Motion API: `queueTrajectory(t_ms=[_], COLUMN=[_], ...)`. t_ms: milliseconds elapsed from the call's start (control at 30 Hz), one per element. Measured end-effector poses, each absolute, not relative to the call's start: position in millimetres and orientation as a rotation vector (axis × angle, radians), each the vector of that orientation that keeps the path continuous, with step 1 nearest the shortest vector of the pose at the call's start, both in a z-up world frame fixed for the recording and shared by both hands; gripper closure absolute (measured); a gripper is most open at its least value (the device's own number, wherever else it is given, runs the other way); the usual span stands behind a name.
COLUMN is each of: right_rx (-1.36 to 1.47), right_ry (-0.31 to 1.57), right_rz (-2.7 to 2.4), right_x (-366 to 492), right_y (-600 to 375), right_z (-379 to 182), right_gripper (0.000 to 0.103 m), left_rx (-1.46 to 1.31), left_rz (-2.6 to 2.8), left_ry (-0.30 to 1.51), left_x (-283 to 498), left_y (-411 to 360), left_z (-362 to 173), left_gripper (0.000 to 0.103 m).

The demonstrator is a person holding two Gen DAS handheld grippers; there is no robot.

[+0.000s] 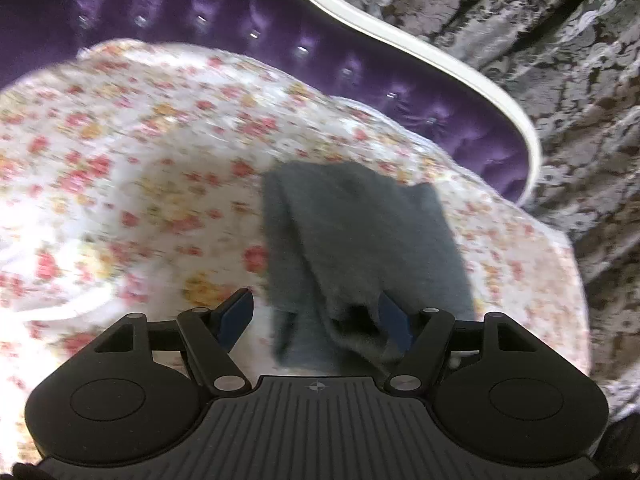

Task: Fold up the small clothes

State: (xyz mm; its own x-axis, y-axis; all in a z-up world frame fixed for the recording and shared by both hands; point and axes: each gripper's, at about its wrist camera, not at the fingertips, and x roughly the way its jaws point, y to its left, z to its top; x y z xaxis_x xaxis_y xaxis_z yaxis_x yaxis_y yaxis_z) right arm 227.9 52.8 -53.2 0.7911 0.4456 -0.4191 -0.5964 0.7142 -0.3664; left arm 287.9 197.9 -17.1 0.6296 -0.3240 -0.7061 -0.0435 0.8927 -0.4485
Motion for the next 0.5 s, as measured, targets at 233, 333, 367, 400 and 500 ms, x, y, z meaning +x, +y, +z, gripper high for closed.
queueTrajectory(t_ms=[233,333,367,400,500], right_rx=[-0.320,-0.321,-0.327,-0.332,-0.351], right_ry=[0.338,0.345,0.345,0.346,0.348], right_rz=[0.594,0.609,0.615,0.619,0.636], right_x=[236,235,234,232,227], right_y=[27,25,26,27,31], right_z=[-38,-39,-40,-41,-44], right_gripper=[0.089,0.089,0.089,0.089,0.089], left_rx=[-0.676,-0.707,-0.722,-0.728,-0.704], left_rz=[-0.309,-0.329,-0.336,-0.334,-0.325], left_ry=[0.952,0.960,0.962,0.963,0.949], left_x=[320,332,336,341,351], left_y=[190,186,184,184,184], left_z=[-39,-47,-48,-48,-46], left_gripper=[0.035,0.035,0.035,0.035,0.035])
